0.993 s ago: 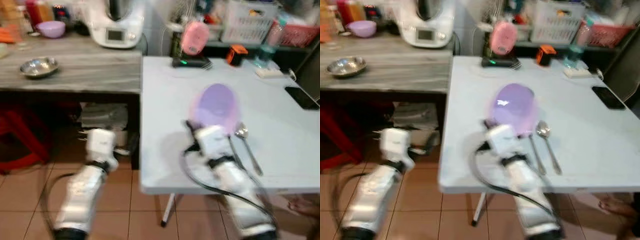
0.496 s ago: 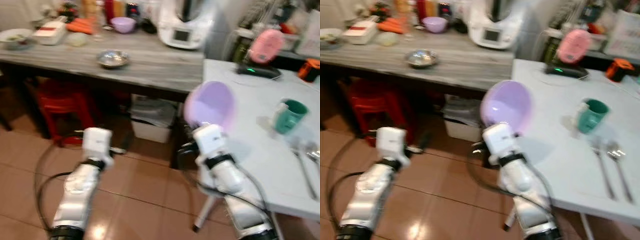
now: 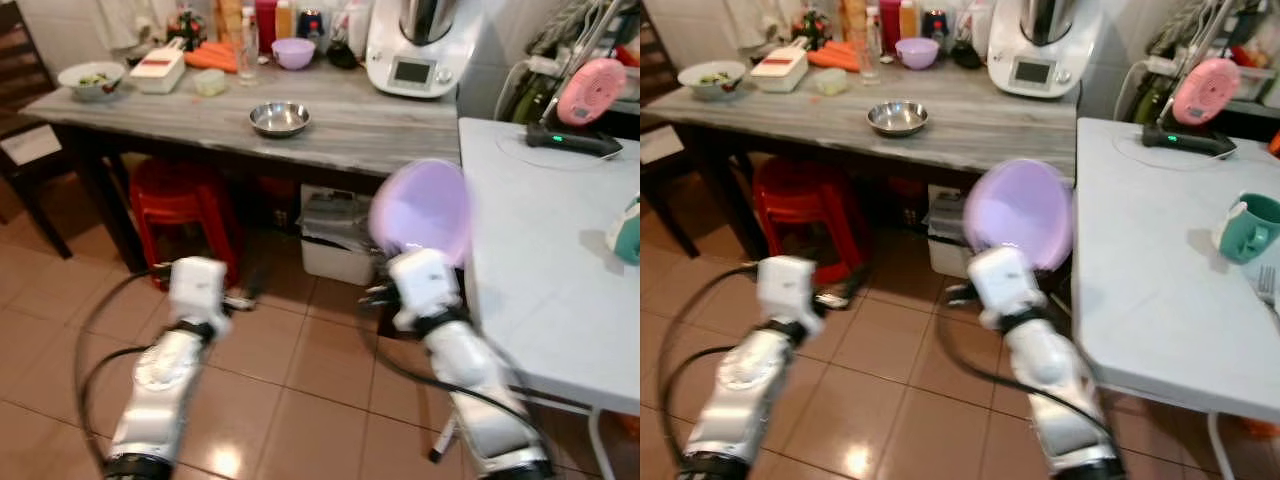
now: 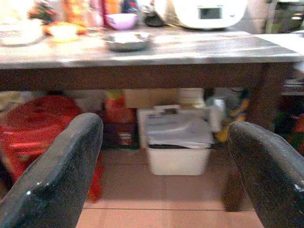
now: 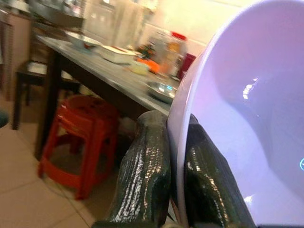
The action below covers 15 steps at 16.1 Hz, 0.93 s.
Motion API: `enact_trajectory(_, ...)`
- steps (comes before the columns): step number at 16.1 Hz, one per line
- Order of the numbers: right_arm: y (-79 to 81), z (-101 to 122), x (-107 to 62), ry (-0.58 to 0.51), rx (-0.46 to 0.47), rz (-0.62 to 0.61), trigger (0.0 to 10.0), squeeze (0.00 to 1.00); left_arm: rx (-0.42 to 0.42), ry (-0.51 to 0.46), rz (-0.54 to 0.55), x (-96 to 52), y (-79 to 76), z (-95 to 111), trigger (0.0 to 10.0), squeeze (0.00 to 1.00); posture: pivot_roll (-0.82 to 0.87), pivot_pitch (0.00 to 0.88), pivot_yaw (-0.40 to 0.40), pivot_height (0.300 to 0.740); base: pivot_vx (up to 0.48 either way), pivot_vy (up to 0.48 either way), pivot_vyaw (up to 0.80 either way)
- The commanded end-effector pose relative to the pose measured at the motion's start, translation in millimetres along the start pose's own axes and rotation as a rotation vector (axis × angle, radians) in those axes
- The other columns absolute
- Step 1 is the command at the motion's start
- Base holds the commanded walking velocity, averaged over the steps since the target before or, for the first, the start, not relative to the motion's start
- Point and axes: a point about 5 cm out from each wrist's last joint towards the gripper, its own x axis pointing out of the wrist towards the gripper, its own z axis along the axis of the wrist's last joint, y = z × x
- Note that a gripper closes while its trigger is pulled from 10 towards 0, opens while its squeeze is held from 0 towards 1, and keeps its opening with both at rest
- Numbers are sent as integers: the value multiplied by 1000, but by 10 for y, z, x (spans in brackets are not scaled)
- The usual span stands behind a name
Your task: Setting the table
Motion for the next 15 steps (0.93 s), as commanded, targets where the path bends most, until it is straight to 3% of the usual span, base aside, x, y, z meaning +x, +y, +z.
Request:
enact_trajectory(1, -108, 0, -27, 5, -24, -29, 10000, 0, -5, -13, -36, 40, -94, 30, 10000, 0, 17, 0, -4, 740, 0, 345, -475)
enact_trajectory(11, -94, -4, -15, -4, -23, -25, 10000, 0, -2, -14, -38, 55, -101, 36, 10000, 0, 25, 0, 0, 740, 0, 357, -729)
enact_trajectory(15, -82, 14, -15, -13, -37, -14, 10000, 0, -2, -17, -33, 72, -97, 40, 10000, 0, 22, 0, 3, 740, 0, 368, 100)
